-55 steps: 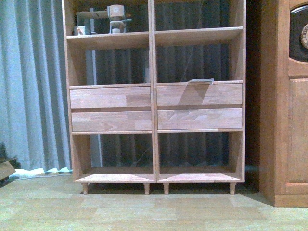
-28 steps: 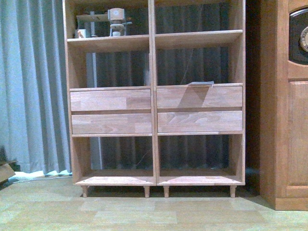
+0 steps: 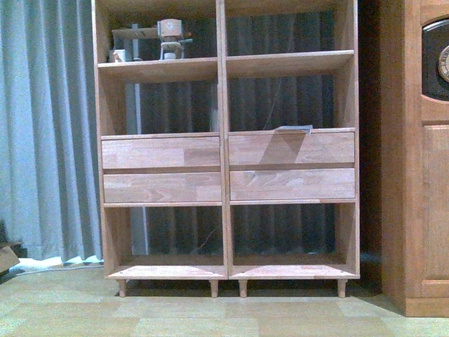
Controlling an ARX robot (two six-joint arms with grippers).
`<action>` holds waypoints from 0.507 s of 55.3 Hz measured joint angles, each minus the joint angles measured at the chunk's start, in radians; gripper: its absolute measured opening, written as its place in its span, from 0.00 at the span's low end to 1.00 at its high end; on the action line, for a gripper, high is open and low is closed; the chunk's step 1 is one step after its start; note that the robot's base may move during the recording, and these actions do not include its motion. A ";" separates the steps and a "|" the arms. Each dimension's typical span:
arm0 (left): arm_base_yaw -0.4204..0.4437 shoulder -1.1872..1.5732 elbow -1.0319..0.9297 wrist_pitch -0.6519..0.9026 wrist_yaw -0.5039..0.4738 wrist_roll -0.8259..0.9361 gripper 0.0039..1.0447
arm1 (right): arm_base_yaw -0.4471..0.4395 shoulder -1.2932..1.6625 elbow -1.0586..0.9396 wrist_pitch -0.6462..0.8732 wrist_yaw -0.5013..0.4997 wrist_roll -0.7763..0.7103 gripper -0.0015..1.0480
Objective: Organize books on shelf
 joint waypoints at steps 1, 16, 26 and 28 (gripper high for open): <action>0.000 0.000 0.000 0.000 0.000 0.000 0.93 | 0.000 0.000 0.000 0.000 0.000 0.000 0.93; 0.000 0.000 0.000 0.000 0.000 0.000 0.93 | 0.000 0.000 0.000 0.000 0.000 0.000 0.93; 0.000 0.000 0.000 0.000 0.000 0.000 0.93 | 0.000 0.000 0.000 0.000 0.000 0.000 0.93; 0.000 0.000 0.000 0.000 0.000 0.000 0.93 | 0.000 0.000 0.000 0.000 0.000 0.000 0.93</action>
